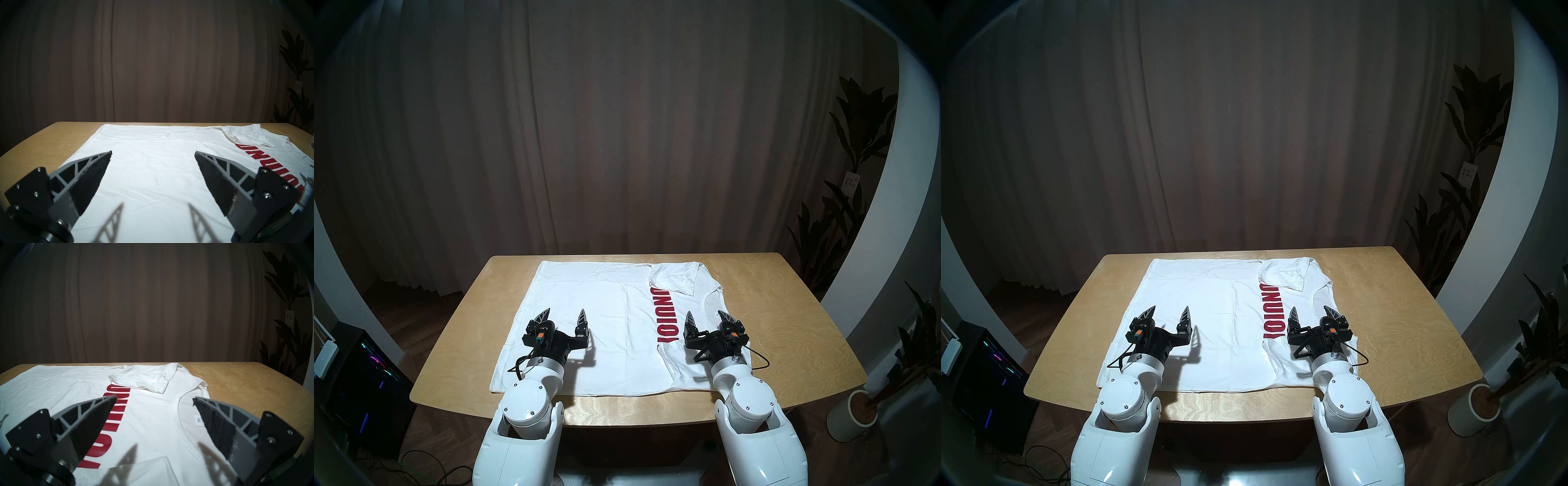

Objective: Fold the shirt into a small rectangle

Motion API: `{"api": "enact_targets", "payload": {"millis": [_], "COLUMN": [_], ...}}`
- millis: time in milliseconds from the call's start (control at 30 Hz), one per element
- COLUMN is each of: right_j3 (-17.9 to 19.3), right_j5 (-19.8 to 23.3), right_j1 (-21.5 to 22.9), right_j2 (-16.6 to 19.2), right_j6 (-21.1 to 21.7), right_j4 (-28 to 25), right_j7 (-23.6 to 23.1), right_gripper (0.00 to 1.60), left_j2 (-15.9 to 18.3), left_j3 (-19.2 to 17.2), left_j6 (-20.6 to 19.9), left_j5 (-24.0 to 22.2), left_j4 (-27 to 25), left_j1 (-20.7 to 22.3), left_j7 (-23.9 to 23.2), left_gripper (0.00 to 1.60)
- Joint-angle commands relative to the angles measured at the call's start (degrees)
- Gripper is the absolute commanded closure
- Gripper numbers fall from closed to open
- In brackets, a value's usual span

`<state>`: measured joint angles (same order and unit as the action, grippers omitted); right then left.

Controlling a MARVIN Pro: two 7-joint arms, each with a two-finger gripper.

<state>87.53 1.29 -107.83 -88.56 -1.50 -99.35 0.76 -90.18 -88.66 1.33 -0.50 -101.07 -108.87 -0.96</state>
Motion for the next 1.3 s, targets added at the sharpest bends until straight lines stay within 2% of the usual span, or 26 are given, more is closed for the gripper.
{"api": "enact_targets", "payload": {"millis": [0,333,367,400,467,500,533,700,733,833,1033,1267], "right_j3": [0.0,0.0,0.0,0.0,1.1,1.5,1.9,2.9,3.1,3.9,5.4,6.0], "right_j5": [0.1,0.1,0.1,0.1,3.6,5.2,9.2,15.0,15.1,18.8,28.2,38.6], "right_j1": [0.2,0.2,0.2,0.2,0.2,0.1,0.0,-0.2,-0.1,-0.2,-0.6,-1.1], "right_j2": [-0.1,0.0,0.0,0.0,-1.7,-2.2,-2.5,-2.9,-3.1,-3.4,-4.1,-4.4], "right_j6": [-0.1,-0.1,-0.1,-0.1,-0.4,-0.1,0.7,3.1,3.0,3.9,6.7,10.1], "right_j4": [-1.2,-1.2,-1.2,-1.2,-1.4,-1.8,-2.4,-4.3,-4.0,-4.3,-5.5,-8.0], "right_j7": [0.0,0.0,0.0,0.0,-0.5,-0.9,-1.3,-1.2,-0.8,-0.8,-0.4,0.6], "right_gripper": [0.00,0.00,0.00,0.00,0.00,0.00,0.00,0.00,0.00,0.00,0.00,0.00], "left_j2": [0.0,0.0,0.2,-1.0,-1.8,-2.0,-2.1,-2.5,-2.7,-3.2,-4.1,-4.5], "left_j3": [0.0,0.0,-0.2,-1.3,-2.2,-2.7,-3.0,-4.2,-4.5,-6.3,-9.1,-10.3], "left_j6": [0.1,0.1,-0.4,-1.2,-3.3,-3.2,-2.7,-4.9,-5.1,-6.2,-8.8,-12.0], "left_j5": [0.0,0.0,-0.8,-5.2,-10.8,-10.8,-10.7,-17.7,-19.7,-24.4,-33.9,-44.2], "left_j4": [-1.1,-1.1,-1.5,-2.6,-4.2,-4.6,-4.9,-8.0,-7.9,-8.4,-8.8,-10.9], "left_j1": [0.2,0.2,0.1,-0.2,-0.2,-0.1,0.0,0.2,0.4,0.4,0.0,-0.7], "left_j7": [0.0,0.0,-0.8,-2.4,-1.5,-1.5,-2.0,-2.5,-2.6,-2.4,-2.3,-2.7], "left_gripper": [0.00,0.00,0.00,0.00,0.00,0.00,0.00,0.00,0.00,0.00,0.00,0.00]}}
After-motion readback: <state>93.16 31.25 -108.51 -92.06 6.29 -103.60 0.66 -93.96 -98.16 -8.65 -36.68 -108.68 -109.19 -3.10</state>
